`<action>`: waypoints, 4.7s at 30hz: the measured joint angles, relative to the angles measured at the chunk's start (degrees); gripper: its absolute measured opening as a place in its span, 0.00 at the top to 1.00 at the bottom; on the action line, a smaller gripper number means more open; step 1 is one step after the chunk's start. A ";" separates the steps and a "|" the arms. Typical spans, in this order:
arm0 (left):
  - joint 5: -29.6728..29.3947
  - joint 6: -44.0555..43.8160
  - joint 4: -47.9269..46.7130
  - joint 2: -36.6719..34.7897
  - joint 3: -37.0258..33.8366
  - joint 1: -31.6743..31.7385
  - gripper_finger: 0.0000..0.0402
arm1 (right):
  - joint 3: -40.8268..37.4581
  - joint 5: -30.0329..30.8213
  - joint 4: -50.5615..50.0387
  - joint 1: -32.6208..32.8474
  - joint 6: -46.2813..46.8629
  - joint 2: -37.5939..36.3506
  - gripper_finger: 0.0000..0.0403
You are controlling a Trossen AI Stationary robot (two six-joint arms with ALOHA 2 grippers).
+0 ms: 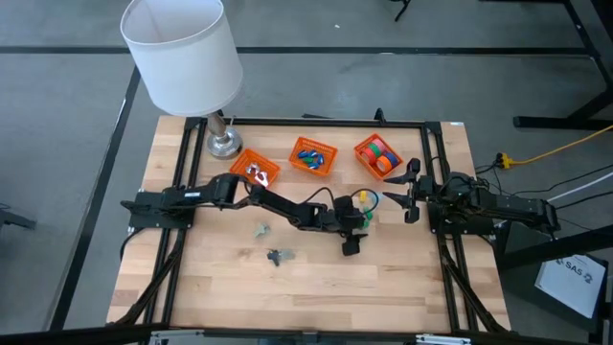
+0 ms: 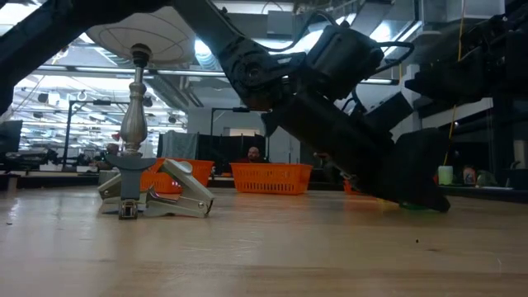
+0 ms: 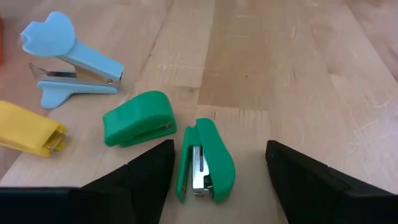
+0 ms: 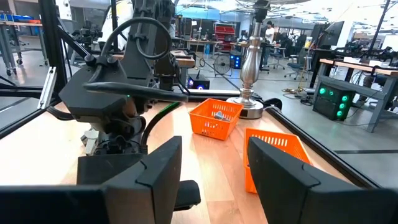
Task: Pick and place Stapler, Stapler remover, tape
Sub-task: Put the green stapler into the middle orange bin, then put the gray staple remover into the left orange bin
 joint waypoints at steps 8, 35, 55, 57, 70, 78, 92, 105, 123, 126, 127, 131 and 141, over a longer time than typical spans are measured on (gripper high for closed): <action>-0.47 0.28 -0.94 -0.11 0.00 -0.35 0.57 | -0.02 0.01 -0.01 0.00 -0.02 0.00 0.53; -9.96 4.71 -22.04 -10.36 -0.46 4.54 0.86 | -0.02 -0.01 0.00 0.01 -0.02 0.00 0.53; -27.91 4.54 -44.66 -21.60 -0.26 14.29 0.86 | -0.02 -0.01 0.00 0.01 -0.01 0.00 0.53; -27.92 4.32 -45.79 -21.60 -0.26 15.18 0.85 | 0.00 -0.01 0.00 -0.01 -0.01 0.00 0.53; -23.44 2.38 -50.91 -21.27 -0.25 16.76 0.65 | -0.02 0.00 0.00 0.01 -0.02 0.00 0.53; -21.27 2.97 -52.29 -21.27 -0.22 16.76 0.55 | -0.01 -0.01 0.00 0.00 -0.02 0.00 0.53; -23.38 2.77 -63.24 -28.70 -0.09 11.14 0.49 | -0.02 -0.01 -0.01 0.00 -0.01 0.00 0.53; -32.57 -6.72 -70.32 -36.19 -0.11 -5.72 0.49 | -0.01 0.00 -0.02 0.00 -0.02 0.00 0.53; -37.69 -28.73 -80.81 -35.51 -0.16 -26.30 0.50 | 0.01 0.01 -0.02 0.00 -0.01 0.00 0.53; -37.94 -31.23 -81.43 -35.65 -2.38 -27.77 0.50 | -0.02 -0.01 -0.02 -0.01 0.00 0.00 0.53; -37.90 -32.82 -81.48 -35.94 -4.11 -28.14 0.50 | -0.02 0.00 0.00 0.01 0.00 0.00 0.53; -34.05 -39.95 -80.98 -37.87 -11.33 -28.81 0.50 | -0.01 0.00 -0.02 -0.02 0.00 0.00 0.53; -26.56 -49.83 -72.82 -41.76 -23.31 -30.51 0.50 | -0.02 0.00 -0.02 0.01 -0.02 0.00 0.53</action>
